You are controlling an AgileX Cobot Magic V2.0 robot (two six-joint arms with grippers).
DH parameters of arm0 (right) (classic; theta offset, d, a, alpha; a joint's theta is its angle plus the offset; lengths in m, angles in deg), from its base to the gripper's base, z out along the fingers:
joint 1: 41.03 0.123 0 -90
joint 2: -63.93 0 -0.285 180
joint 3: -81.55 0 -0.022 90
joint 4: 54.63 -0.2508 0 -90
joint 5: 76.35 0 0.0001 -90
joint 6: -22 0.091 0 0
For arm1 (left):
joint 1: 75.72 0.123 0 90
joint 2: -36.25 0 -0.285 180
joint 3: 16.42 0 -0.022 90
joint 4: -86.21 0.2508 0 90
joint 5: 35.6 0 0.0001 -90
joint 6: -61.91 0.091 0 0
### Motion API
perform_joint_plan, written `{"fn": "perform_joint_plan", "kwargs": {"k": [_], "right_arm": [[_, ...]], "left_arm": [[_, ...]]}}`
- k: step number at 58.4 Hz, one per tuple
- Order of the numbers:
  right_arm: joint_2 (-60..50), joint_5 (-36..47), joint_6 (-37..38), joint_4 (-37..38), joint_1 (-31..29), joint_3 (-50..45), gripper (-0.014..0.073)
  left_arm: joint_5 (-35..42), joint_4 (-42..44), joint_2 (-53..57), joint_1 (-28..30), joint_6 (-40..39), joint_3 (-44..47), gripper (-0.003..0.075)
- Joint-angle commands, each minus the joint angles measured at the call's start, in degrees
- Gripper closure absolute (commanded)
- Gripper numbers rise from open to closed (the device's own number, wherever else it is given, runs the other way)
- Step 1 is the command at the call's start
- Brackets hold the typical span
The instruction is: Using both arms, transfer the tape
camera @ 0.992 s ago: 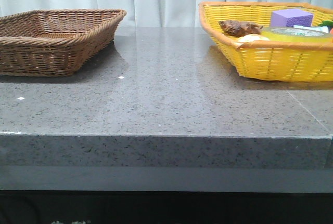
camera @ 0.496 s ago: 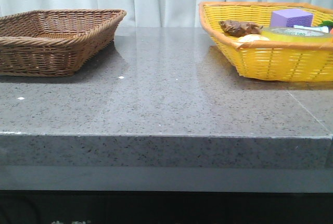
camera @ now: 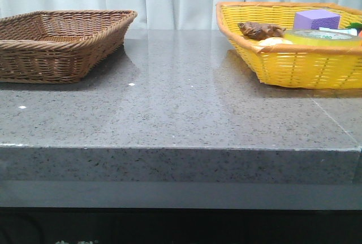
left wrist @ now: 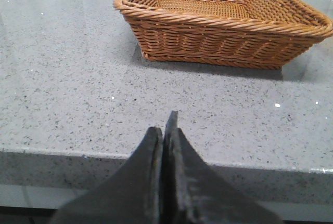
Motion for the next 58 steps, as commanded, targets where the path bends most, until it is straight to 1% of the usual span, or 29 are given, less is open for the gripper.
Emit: {"fn": "perform_joint_plan", "kwargs": {"k": [1,22,29,32,35,41,44,50,54,58], "right_arm": [[-1.5,5.6,-0.7,0.4,-0.1,1.5,0.0639],[-1.5,6.4,-0.7,0.4,-0.1,1.5,0.0639],[-1.5,8.6,-0.7,0.1,-0.1,2.0,0.0639],[-1.5,8.1,-0.7,0.0,-0.1,3.4,0.0645],[-1.5,7.2,-0.7,0.0,-0.1,5.3,0.0664],[-0.3,4.2,-0.7,0.0,-0.1,10.0,0.0659],[1.3,3.1,-0.7,0.0,-0.1,13.2,0.0659],[7.1,2.2,-0.7,0.0,-0.1,20.5,0.0659],[12.7,1.9,-0.7,0.0,-0.1,25.9,0.0659],[17.8,1.3,-0.7,0.0,-0.1,30.8,0.0659]], "left_arm": [[6.2,-0.6,1.0,0.0,-0.7,2.3,0.074],[7.6,-1.0,1.0,0.0,-0.7,2.3,0.074],[10.9,-1.0,1.0,0.0,-0.7,1.8,0.074],[12.3,-1.0,1.0,0.0,-0.7,0.9,0.074],[12.2,-1.0,0.9,0.0,-0.7,-1.1,0.074],[10.1,-1.0,-0.9,0.0,-0.7,-6.7,0.074],[8.1,-1.0,-2.8,0.0,-0.7,-10.9,0.074],[4.2,-1.0,-9.9,0.0,-0.7,-19.4,0.074],[4.1,-1.0,-16.4,0.0,-0.7,-24.4,0.074],[5.5,-1.0,-21.8,0.0,-0.7,-28.5,0.074]]}}
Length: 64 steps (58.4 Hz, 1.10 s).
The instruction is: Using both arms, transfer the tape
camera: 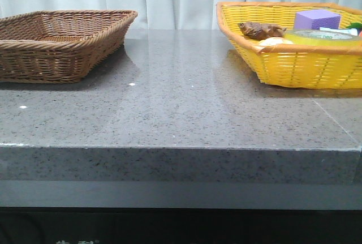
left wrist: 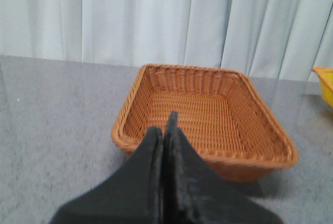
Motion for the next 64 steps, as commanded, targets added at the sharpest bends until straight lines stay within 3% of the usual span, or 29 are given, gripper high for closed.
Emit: {"fn": "perform_joint_plan", "kwargs": {"k": [1,16,20,24,31,34,38,42,43,53,64], "right_arm": [[7.1,3.0,-0.7,0.0,-0.1,7.0,0.0659],[16.7,3.4,-0.7,0.0,-0.1,14.0,0.0652],[16.7,3.9,-0.7,0.0,-0.1,14.0,0.0589],[16.7,4.0,-0.7,0.0,-0.1,13.9,0.0442],[16.7,3.8,-0.7,0.0,-0.1,13.9,0.0082],[16.7,3.8,-0.7,0.0,-0.1,13.9,-0.002],[17.1,3.8,-0.7,0.0,-0.1,13.9,-0.0059],[18.0,3.9,-0.7,0.0,-0.1,13.9,-0.0045],[18.2,4.0,-0.7,0.0,-0.1,13.9,0.0001],[25.3,3.2,-0.6,-0.6,-0.3,17.7,0.0001],[39.8,-7.4,2.8,-0.6,-0.3,30.0,0.0001]], "left_arm": [[5.1,-0.6,-7.1,0.0,-0.7,-6.4,0.074],[8.7,-0.6,-16.1,0.0,-0.7,-11.5,0.0738],[8.2,-0.1,-16.1,0.0,-0.3,-11.5,0.0711],[7.8,0.8,-16.1,0.0,-0.1,-11.5,0.0613],[7.7,2.2,-16.1,0.0,-0.1,-11.5,0.0248],[7.7,2.2,-16.1,0.0,-0.1,-11.5,0.0113],[7.7,2.2,-16.1,0.0,-0.1,-11.5,0.0024],[7.7,2.2,-16.1,0.0,-0.1,-11.5,0.0022],[7.7,2.2,-16.1,0.0,-0.1,-11.5,0.0029],[7.7,2.2,-16.1,0.0,-0.1,-11.5,0.008],[7.6,2.2,-16.1,0.0,-0.1,-11.5,0.0128]]}}
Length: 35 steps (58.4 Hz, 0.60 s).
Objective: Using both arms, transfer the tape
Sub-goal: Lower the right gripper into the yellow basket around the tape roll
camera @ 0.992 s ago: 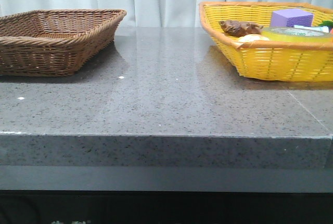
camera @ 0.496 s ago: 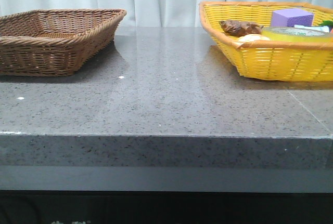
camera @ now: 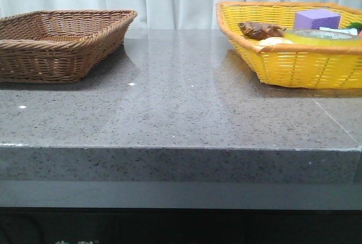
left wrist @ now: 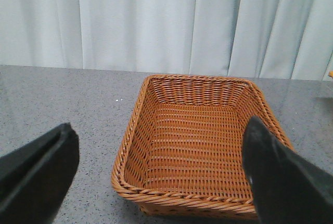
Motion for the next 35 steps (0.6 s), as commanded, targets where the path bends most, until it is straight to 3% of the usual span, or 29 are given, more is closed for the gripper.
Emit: {"fn": "perform_joint_plan", "kwargs": {"k": [1,15,26,35], "right_arm": [[6.1,-0.9,2.1,-0.3,-0.3,7.0,0.0001],[21.1,-5.2,3.0,-0.3,-0.5,19.0,0.0001],[29.9,-12.1,5.2,-0.3,-5.3,25.8,0.0001],[36.0,-12.5,5.2,-0.3,-6.4,29.0,0.0001]], "left_arm": [[4.3,0.1,-0.5,0.0,-0.5,-2.2,0.0132],[4.1,0.1,-0.5,0.0,-0.5,-2.2,0.0156],[4.1,0.1,-0.5,0.0,-0.5,-2.2,0.0156],[4.1,0.1,-0.5,0.0,-0.5,-2.2,0.0156]]}}
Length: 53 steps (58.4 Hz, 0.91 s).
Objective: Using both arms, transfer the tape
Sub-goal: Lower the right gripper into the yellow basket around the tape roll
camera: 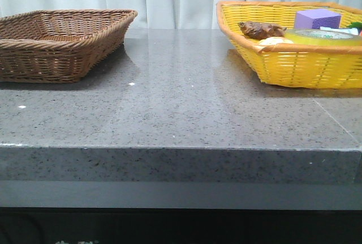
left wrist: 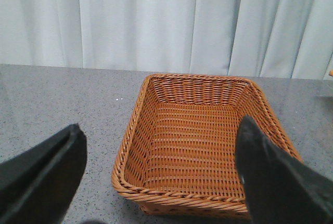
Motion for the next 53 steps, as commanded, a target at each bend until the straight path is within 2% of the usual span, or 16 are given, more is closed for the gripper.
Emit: {"fn": "perform_joint_plan", "kwargs": {"k": [1,17,35,42,53], "right_arm": [[1.7,2.3,0.2,-0.2,-0.6,3.6,0.0001],[10.0,2.0,0.2,-0.2,1.5,7.1,0.0001],[13.6,2.6,0.2,-0.2,2.3,8.0,0.0008],[14.3,2.5,0.2,-0.2,2.3,8.0,0.0085],[14.5,2.4,0.2,-0.2,2.3,8.0,0.03]], "left_arm": [[4.2,0.1,-0.5,0.0,-0.5,-2.2,0.0156],[4.2,0.1,-0.5,0.0,-0.5,-2.2,0.0156],[4.2,0.1,-0.5,0.0,-0.5,-2.2,0.0155],[4.2,0.1,-0.5,0.0,-0.5,-2.2,0.0155],[4.2,0.1,-0.5,0.0,-0.5,-2.2,0.0155]]}}
